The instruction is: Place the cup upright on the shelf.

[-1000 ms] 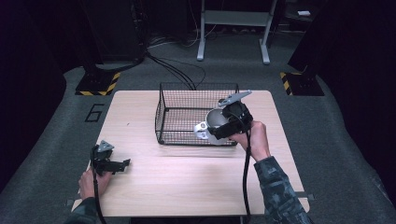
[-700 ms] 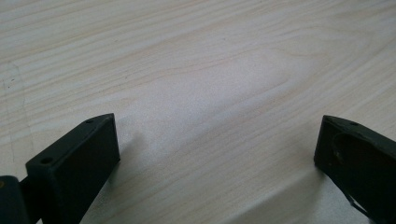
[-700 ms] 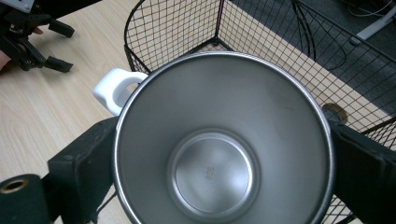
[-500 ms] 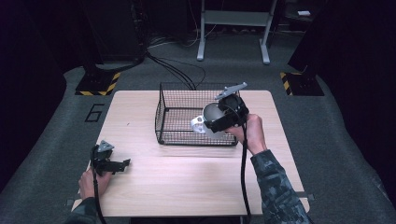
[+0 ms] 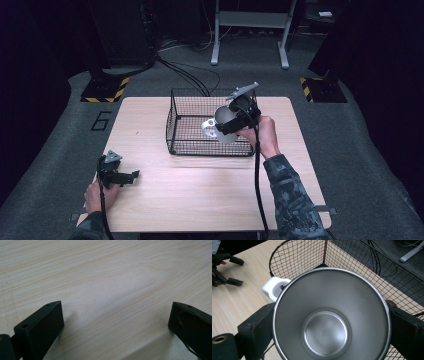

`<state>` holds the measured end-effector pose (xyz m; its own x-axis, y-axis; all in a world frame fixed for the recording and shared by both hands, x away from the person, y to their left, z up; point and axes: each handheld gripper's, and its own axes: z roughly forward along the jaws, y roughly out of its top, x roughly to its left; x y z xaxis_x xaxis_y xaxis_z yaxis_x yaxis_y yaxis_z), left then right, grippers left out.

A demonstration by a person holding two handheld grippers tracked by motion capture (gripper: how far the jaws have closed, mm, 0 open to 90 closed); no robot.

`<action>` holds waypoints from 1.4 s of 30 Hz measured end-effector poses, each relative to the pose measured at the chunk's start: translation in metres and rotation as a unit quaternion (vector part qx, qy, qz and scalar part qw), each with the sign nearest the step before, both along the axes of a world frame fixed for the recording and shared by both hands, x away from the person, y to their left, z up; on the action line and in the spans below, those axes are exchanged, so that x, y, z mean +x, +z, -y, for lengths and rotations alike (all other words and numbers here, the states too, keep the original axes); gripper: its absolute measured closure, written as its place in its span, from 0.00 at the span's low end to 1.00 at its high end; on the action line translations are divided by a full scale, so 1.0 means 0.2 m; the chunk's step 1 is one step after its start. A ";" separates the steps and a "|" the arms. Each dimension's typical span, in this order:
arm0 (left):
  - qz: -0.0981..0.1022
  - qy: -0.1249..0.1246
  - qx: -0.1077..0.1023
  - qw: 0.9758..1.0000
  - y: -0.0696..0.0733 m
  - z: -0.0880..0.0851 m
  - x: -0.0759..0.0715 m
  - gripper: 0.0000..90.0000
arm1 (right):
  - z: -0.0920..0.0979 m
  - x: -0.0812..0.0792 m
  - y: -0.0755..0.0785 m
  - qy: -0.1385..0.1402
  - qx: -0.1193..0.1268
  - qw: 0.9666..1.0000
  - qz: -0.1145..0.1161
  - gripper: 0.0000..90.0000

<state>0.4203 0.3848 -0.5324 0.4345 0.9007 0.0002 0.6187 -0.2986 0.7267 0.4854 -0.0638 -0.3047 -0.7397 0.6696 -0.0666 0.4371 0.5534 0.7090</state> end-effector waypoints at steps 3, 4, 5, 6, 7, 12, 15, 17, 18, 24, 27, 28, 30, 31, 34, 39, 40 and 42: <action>0.000 0.000 0.000 1.000 0.00 0.00 0.00 0.00 | -0.01 0.03 -0.01 -0.004 0.000 1.000 -0.003 0.07; 0.000 0.000 0.000 1.000 0.00 0.00 0.00 0.00 | -0.01 0.03 -0.01 -0.004 0.000 1.000 -0.002 0.07; 0.000 0.000 0.000 1.000 0.00 0.00 0.00 0.00 | -0.01 0.04 -0.01 -0.006 0.000 1.000 -0.004 0.07; 0.000 0.000 0.000 1.000 0.00 0.00 0.00 0.00 | -0.01 0.05 -0.02 -0.006 0.001 1.000 -0.005 0.07; 0.000 0.000 0.000 1.000 0.00 0.00 0.00 0.00 | -0.02 0.06 -0.02 -0.007 0.000 1.000 -0.006 0.07; 0.000 0.000 0.000 1.000 0.00 0.00 0.00 0.00 | -0.03 0.10 -0.04 -0.012 0.001 1.000 -0.009 0.07; 0.000 0.000 0.000 1.000 0.00 0.00 0.00 0.00 | -0.04 0.12 -0.05 -0.015 0.000 1.000 -0.014 0.07; 0.000 0.000 0.000 1.000 0.00 0.00 0.00 0.00 | -0.04 0.14 -0.05 -0.017 -0.003 1.000 -0.014 0.07; 0.000 0.000 0.000 1.000 0.00 0.00 0.00 0.00 | -0.05 0.15 -0.05 -0.017 -0.003 1.000 -0.016 0.07; 0.000 0.000 0.000 1.000 0.00 0.00 0.00 0.00 | -0.06 0.19 -0.07 -0.025 -0.002 0.999 -0.020 0.07; 0.000 0.000 0.000 1.000 0.00 0.00 0.00 0.00 | -0.07 0.22 -0.09 -0.032 -0.007 0.999 -0.021 0.07; 0.000 0.000 0.000 1.000 0.00 0.00 0.00 0.00 | -0.07 0.22 -0.10 -0.032 -0.008 0.999 -0.023 0.07; 0.000 0.000 0.000 1.000 0.00 0.00 0.00 0.00 | -0.07 0.24 -0.11 -0.036 -0.007 0.999 -0.024 0.07; 0.000 0.000 0.000 1.000 0.00 0.00 0.00 0.00 | -0.07 0.24 -0.11 -0.041 -0.007 0.999 -0.025 0.07; 0.000 0.000 0.000 1.000 0.00 0.00 0.00 0.00 | -0.08 0.26 -0.13 -0.041 -0.007 0.999 -0.026 0.07; 0.000 0.000 0.000 1.000 0.00 0.00 0.00 0.00 | -0.09 0.29 -0.16 -0.047 -0.012 0.998 -0.031 0.07; 0.000 0.000 0.000 1.000 0.00 0.00 0.00 0.00 | -0.09 0.30 -0.17 -0.049 -0.012 0.998 -0.031 0.07; 0.000 0.000 0.000 1.000 0.00 0.00 0.00 0.00 | -0.10 0.31 -0.18 -0.052 -0.010 0.998 -0.034 0.07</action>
